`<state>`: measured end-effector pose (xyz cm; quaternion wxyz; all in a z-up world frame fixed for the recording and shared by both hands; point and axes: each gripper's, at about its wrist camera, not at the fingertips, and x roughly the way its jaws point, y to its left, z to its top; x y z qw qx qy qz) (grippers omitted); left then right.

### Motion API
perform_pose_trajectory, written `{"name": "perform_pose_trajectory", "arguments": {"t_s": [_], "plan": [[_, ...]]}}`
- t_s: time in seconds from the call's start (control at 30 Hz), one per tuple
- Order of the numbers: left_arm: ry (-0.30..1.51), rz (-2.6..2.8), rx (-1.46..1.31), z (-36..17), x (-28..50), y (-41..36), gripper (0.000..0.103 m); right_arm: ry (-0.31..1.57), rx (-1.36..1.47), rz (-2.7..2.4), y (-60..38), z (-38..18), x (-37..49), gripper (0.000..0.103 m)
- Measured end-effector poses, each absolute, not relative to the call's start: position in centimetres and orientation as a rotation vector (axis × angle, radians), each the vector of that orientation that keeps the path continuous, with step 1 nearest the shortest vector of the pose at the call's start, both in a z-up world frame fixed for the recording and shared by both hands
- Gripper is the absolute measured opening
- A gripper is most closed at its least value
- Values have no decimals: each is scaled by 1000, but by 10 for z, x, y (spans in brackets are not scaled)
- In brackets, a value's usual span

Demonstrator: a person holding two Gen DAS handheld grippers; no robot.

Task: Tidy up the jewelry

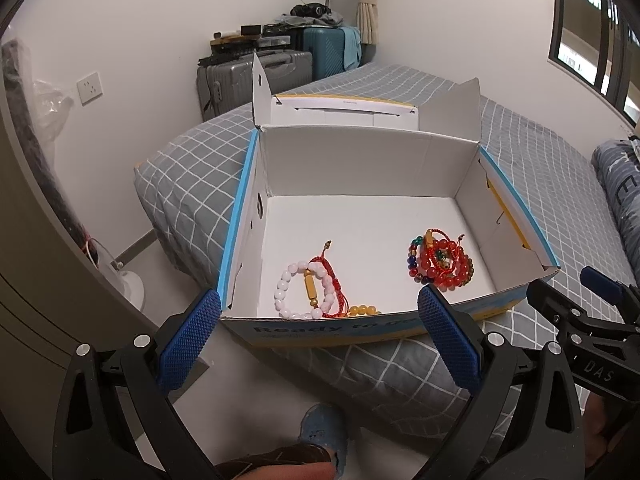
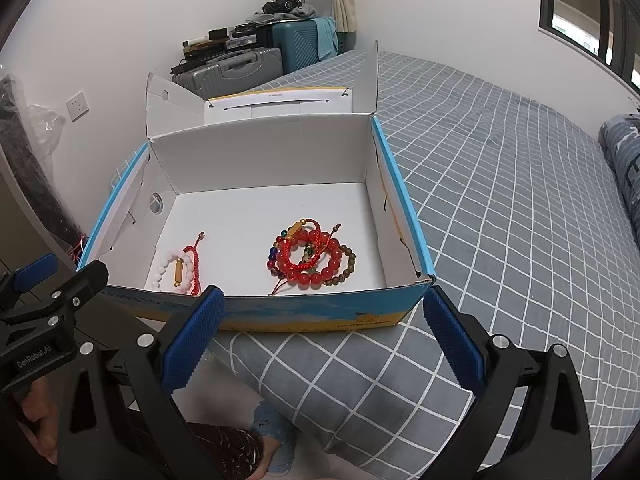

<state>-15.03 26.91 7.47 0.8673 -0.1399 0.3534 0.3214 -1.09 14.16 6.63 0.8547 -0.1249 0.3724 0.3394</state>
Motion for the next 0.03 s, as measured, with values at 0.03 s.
{"name": "perform_pose_trajectory", "arguments": {"t_s": [0.03], "plan": [[739, 673, -292, 75, -150, 269, 97, 783, -263, 714, 142, 66, -11, 95]]}}
